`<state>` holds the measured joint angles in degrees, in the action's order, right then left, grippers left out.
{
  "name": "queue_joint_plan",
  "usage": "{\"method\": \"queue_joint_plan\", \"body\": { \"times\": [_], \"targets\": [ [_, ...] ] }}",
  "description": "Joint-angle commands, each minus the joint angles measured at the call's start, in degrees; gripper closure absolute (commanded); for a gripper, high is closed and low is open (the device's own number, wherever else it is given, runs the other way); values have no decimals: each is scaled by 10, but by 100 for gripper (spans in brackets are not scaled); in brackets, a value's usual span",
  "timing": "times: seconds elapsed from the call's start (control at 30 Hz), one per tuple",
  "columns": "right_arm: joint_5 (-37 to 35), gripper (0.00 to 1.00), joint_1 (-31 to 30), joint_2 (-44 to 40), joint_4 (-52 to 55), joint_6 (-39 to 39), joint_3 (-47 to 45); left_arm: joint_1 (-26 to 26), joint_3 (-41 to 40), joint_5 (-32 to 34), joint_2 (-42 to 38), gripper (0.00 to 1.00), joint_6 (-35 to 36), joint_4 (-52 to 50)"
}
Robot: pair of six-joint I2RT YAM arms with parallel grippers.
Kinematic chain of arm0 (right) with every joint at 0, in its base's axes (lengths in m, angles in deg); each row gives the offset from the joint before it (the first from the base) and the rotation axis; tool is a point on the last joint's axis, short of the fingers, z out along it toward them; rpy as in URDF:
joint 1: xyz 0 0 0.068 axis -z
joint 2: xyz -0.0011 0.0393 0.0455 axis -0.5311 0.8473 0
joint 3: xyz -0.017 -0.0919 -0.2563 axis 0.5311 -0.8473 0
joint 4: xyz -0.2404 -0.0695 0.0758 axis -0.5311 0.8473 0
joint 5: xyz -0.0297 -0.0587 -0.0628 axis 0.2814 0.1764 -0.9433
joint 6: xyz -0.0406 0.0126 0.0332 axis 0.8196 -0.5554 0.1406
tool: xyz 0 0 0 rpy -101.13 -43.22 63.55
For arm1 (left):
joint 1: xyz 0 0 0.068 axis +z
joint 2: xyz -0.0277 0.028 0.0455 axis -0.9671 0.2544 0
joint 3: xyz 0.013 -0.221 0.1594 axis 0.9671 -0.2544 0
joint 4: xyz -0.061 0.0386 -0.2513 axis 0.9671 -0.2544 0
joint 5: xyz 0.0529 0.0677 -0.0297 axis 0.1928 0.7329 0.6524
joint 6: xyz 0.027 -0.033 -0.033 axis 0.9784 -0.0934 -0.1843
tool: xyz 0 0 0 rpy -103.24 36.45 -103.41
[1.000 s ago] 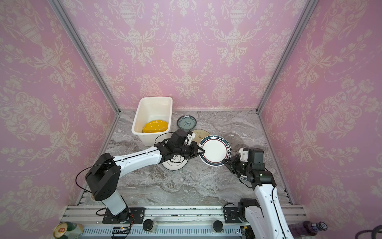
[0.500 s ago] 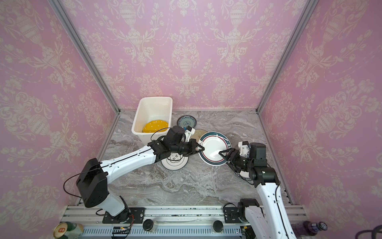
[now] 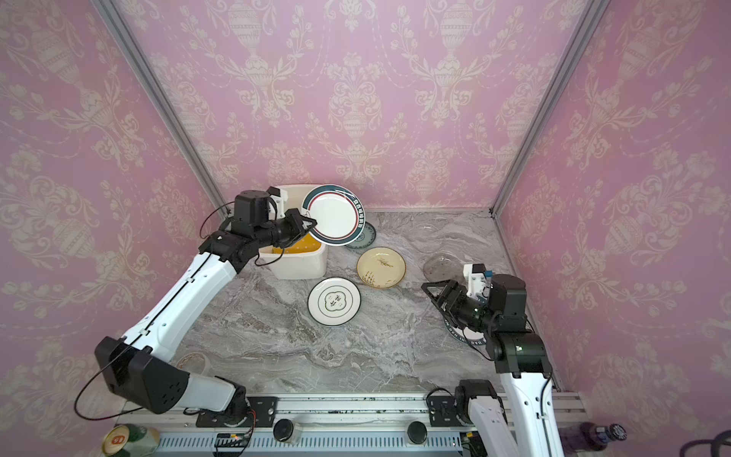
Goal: Place the plates into the plastic bin on the countertop
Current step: Place the plate in the plastic bin.
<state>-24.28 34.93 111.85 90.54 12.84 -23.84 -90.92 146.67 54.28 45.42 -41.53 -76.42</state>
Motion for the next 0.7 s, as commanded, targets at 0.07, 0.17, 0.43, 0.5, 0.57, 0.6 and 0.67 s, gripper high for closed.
{"method": "queue_joint_plan", "body": {
  "times": [0.07, 0.17, 0.43, 0.5, 0.57, 0.6, 0.67],
  "targets": [
    [16, 30, -4, -33, 19, -19, -30, 78, 59, 27, 7, 100, 112, -107],
    [20, 30, -6, -46, 21, -20, -49, 111, 73, 42, 21, 100, 150, -134],
    [26, 31, -12, -54, 5, -34, -82, 135, 80, 109, 65, 100, 212, -156],
    [24, 31, -14, -51, 2, -35, -83, 135, 75, 118, 75, 100, 214, -154],
    [24, 31, -17, -49, 2, -34, -83, 135, 69, 121, 85, 100, 218, -148],
    [23, 31, -19, -49, 1, -34, -84, 135, 67, 124, 90, 100, 219, -148],
    [20, 31, -23, -48, 0, -35, -86, 135, 67, 127, 101, 100, 228, -148]
  ]
}}
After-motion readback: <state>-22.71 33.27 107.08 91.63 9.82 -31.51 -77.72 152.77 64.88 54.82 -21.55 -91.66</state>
